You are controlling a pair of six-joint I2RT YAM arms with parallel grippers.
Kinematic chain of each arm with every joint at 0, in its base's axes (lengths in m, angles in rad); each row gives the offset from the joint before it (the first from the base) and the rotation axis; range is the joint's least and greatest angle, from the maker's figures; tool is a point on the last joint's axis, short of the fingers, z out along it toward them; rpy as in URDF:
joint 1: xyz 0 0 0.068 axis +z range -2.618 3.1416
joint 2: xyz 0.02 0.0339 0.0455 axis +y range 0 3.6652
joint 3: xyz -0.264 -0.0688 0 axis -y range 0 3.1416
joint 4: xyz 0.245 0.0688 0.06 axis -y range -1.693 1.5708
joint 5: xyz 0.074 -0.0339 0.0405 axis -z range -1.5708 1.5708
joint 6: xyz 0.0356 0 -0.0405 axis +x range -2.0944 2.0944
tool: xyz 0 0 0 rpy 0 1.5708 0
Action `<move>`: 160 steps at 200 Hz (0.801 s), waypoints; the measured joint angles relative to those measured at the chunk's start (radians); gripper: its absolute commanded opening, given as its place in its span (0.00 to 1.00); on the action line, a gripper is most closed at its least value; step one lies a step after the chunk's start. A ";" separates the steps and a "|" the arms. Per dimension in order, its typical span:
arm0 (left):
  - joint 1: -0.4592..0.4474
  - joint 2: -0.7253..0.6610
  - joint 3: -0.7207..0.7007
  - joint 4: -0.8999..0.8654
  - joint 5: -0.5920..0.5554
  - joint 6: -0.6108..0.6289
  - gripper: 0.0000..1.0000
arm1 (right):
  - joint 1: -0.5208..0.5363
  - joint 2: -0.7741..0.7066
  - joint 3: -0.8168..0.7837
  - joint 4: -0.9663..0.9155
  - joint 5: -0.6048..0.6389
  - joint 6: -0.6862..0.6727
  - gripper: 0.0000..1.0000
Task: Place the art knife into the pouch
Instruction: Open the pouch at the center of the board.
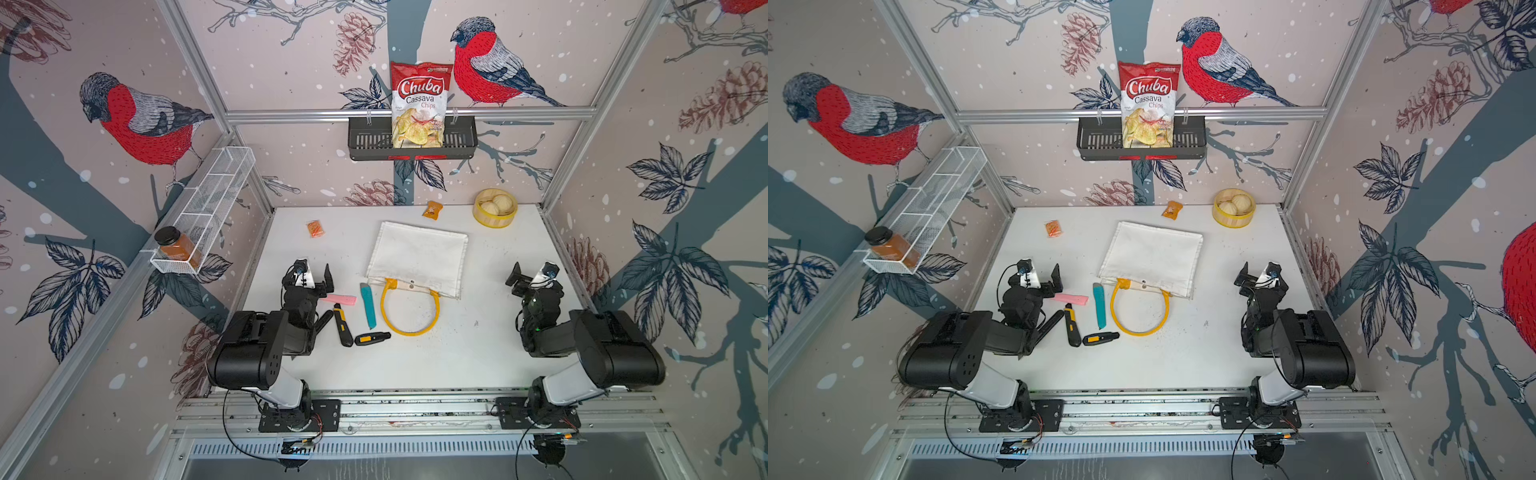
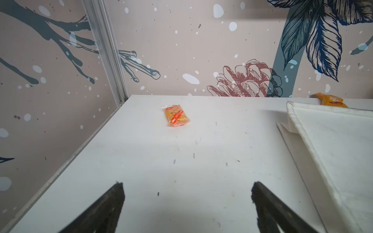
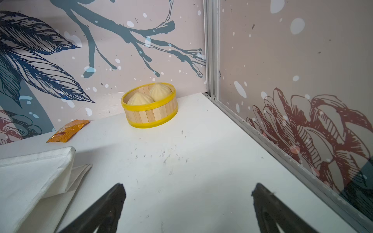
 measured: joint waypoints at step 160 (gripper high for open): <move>-0.040 -0.146 -0.024 -0.063 -0.035 0.013 0.98 | 0.170 -0.193 0.105 -0.204 0.150 -0.076 1.00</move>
